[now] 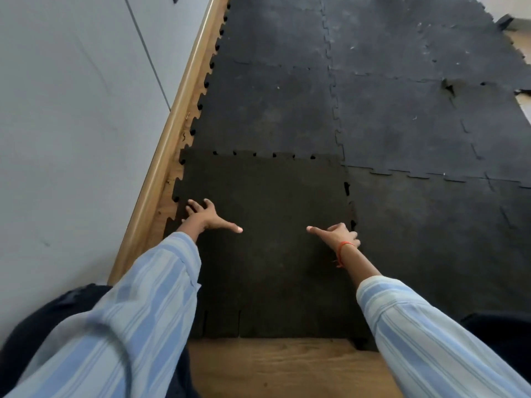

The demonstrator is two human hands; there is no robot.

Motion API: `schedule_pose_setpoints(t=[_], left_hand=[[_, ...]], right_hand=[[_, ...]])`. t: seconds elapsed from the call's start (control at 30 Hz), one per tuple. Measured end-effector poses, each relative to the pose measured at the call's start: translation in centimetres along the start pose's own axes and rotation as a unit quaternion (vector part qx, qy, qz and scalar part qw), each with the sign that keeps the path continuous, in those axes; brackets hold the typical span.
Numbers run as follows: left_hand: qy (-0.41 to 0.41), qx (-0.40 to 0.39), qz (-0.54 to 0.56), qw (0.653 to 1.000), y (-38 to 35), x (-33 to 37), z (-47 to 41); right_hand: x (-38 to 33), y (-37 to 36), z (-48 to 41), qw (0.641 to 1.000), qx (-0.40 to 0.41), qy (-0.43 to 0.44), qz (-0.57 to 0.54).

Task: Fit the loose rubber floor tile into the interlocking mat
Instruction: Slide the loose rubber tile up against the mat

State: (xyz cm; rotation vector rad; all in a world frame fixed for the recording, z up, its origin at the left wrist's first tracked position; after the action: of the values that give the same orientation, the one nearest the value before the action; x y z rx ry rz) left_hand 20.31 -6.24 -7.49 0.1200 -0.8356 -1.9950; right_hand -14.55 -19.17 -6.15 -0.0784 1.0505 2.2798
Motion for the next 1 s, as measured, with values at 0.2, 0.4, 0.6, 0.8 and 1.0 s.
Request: schedule_pose_setpoints(t=[0.2,0.4,0.6,0.8,1.0], left_hand=[[-0.036,-0.060,-0.178,0.982,-1.6,1.9,1.0],[0.051,-0.127,-0.241,0.961,0.7,3.1,3.5],[0.103,-0.188,-0.250,0.944,0.4,3.0,3.0],[0.123,-0.178,-0.249,0.944,0.8,3.6,3.7],[0.183,-0.195,-0.230,0.936,0.9,4.1,3.7]], right_hand=[[1.6,-0.5,0.8,0.994,0.046,-0.027,0.096],[4.0,-1.5,3.1,0.997,-0.007,-0.047,0.061],[3.5,-1.3,2.8,0.993,0.100,-0.063,-0.021],[-3.2,-2.0,2.8,0.979,0.111,0.124,0.118],[-5.9,-5.7,1.8,0.949,-0.088,0.146,0.264]])
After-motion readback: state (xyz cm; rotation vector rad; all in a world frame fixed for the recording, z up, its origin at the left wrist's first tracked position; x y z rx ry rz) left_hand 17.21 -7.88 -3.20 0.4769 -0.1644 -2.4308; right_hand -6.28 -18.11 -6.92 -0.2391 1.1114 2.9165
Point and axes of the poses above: each hand's wrist, its own z-axis away from the middle knuckle, its own y-axis out of the back of the hand, x = y × z, the point moved 10 cm from there along -z, towards the middle knuckle, and after that the axes turned 5 degrees about -y, right-handed, at the moved point
